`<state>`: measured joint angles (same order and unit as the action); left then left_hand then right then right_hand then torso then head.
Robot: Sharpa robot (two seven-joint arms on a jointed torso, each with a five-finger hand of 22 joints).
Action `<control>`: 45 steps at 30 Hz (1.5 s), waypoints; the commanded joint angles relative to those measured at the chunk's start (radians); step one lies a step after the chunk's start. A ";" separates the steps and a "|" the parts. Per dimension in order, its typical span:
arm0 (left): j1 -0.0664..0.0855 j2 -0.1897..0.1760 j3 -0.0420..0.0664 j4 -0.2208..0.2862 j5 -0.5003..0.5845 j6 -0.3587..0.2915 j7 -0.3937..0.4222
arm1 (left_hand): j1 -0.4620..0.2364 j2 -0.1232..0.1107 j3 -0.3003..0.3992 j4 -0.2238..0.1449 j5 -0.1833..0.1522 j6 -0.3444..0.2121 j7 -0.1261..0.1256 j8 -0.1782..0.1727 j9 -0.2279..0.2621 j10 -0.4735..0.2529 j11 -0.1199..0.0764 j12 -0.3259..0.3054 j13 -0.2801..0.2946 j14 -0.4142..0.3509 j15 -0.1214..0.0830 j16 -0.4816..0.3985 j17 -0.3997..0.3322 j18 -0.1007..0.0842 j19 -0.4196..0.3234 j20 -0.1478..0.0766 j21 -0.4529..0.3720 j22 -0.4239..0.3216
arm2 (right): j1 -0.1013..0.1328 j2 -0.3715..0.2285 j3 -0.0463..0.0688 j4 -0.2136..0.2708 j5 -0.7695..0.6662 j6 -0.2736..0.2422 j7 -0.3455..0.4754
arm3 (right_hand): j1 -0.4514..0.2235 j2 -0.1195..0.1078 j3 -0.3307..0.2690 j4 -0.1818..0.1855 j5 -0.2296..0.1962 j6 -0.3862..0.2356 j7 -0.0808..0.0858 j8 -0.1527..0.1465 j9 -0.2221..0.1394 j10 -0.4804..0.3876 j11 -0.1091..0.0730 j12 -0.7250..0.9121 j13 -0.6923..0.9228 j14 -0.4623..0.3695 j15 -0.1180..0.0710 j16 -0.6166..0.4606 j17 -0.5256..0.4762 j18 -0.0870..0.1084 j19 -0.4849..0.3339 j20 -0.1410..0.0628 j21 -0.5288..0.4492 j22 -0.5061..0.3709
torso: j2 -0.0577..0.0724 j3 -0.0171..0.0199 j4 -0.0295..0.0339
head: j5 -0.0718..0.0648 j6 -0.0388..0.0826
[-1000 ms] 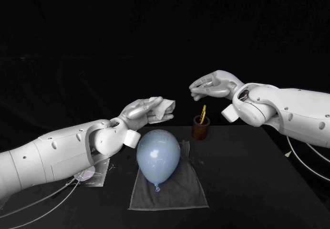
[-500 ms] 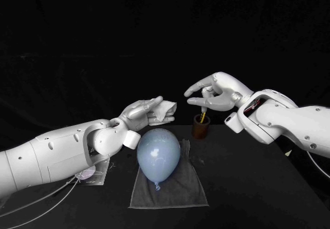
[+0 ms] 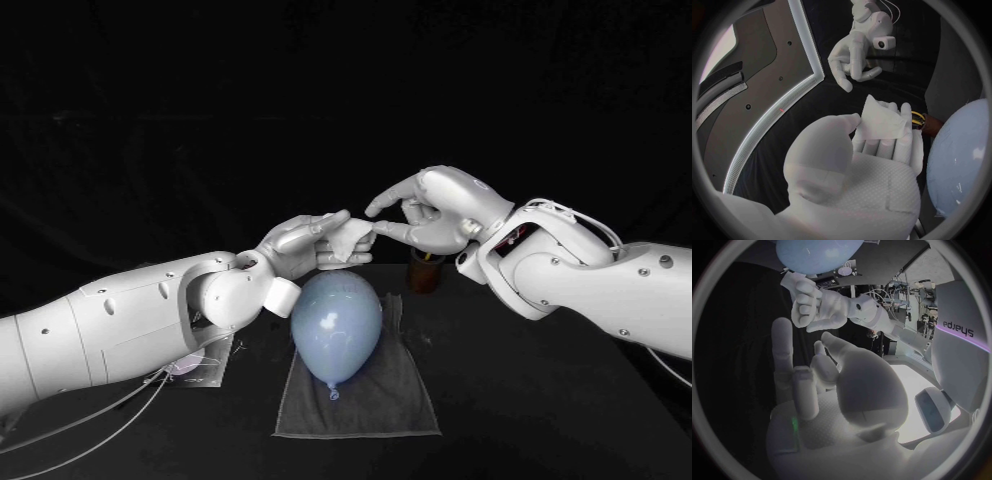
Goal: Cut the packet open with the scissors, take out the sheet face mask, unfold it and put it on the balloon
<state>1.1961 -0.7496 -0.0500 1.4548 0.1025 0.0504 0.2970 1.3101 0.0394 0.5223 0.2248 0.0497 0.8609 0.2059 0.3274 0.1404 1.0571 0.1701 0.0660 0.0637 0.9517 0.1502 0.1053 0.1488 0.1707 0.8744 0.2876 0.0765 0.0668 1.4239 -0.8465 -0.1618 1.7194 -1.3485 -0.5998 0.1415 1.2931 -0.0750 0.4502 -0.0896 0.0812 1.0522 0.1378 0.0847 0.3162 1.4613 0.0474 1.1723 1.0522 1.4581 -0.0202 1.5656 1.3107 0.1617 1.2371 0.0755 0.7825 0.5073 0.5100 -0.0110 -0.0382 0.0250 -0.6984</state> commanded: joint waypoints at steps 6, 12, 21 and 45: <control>0.001 -0.002 0.001 0.017 -0.003 -0.013 -0.039 | -0.039 0.002 0.041 -0.003 -0.001 -0.021 0.019 -0.027 -0.006 0.006 0.006 -0.004 -0.001 0.043 -0.004 0.014 0.006 0.015 0.040 -0.004 0.014 0.002 | -0.012 0.040 0.001 -0.012 -0.190 -0.048 -0.164 | -0.024 -0.006 0.004 0.011 -0.017 -0.009 0.005 -0.011 -0.006 0.087 0.009 0.361 0.472 0.112 0.006 0.004 0.257 0.011 -0.006 0.005 0.015 0.022 | 0.000 -0.0011 -0.0008 | 0.003 -0.007; 0.001 -0.002 0.001 0.026 -0.003 -0.001 -0.047 | -0.058 0.003 0.056 -0.001 -0.001 -0.023 0.026 -0.034 -0.007 0.009 0.009 -0.002 0.000 0.058 -0.005 0.017 0.008 0.016 0.077 -0.014 0.027 0.004 | -0.022 0.057 0.001 -0.020 -0.215 -0.030 -0.195 | -0.026 -0.007 0.004 0.012 -0.019 -0.012 0.006 -0.013 -0.007 0.086 0.009 0.360 0.471 0.111 0.007 0.003 0.255 0.012 -0.010 0.006 0.011 0.016 | 0.000 -0.0003 -0.0006 | 0.002 -0.014; 0.001 -0.003 0.001 0.032 -0.003 -0.010 -0.036 | -0.072 0.008 0.072 -0.001 -0.001 0.004 0.021 -0.026 -0.001 0.042 0.003 0.003 0.002 0.061 -0.008 0.013 0.007 0.016 0.086 -0.016 0.023 0.000 | -0.034 0.066 0.001 -0.029 -0.223 0.008 -0.207 | -0.036 -0.012 0.000 0.020 -0.024 -0.009 0.007 -0.013 -0.008 0.084 0.011 0.357 0.468 0.111 0.009 0.003 0.253 0.014 -0.018 0.008 0.007 0.012 | -0.001 -0.0002 -0.0014 | 0.005 -0.023; 0.001 -0.004 0.001 0.034 -0.003 -0.020 -0.024 | -0.077 0.018 0.089 -0.006 -0.001 0.012 0.018 -0.026 0.001 0.051 0.000 -0.001 0.000 0.065 -0.010 0.011 0.007 0.016 0.089 -0.017 0.019 -0.001 | -0.051 0.055 0.001 -0.020 -0.225 0.043 -0.210 | -0.032 -0.009 0.002 0.030 -0.028 0.028 -0.007 0.003 -0.004 0.094 0.001 0.373 0.489 0.113 0.004 0.005 0.260 0.012 -0.016 0.004 0.032 0.047 | -0.001 -0.0009 -0.0007 | -0.003 -0.034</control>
<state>1.1951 -0.7534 -0.0519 1.4871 0.1009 0.0252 0.2521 1.2394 0.0521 0.6061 0.2179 0.0497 0.8665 0.2184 0.2975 0.1402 1.1029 0.1698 0.0660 0.0644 1.0104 0.1411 0.1189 0.1554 0.1688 0.9580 0.2680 0.0997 0.0673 1.3751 -0.7904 -0.1598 1.7006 -1.5589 -0.5709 -0.0580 1.2563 -0.0902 0.4486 -0.0604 0.0576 1.0753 0.1293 0.0829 0.3111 1.4658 0.0524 1.5422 1.3088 1.4647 -0.0123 1.5670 1.3081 0.1542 1.2211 0.0844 0.8085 0.5533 0.5086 -0.0115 -0.0386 0.0213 -0.7332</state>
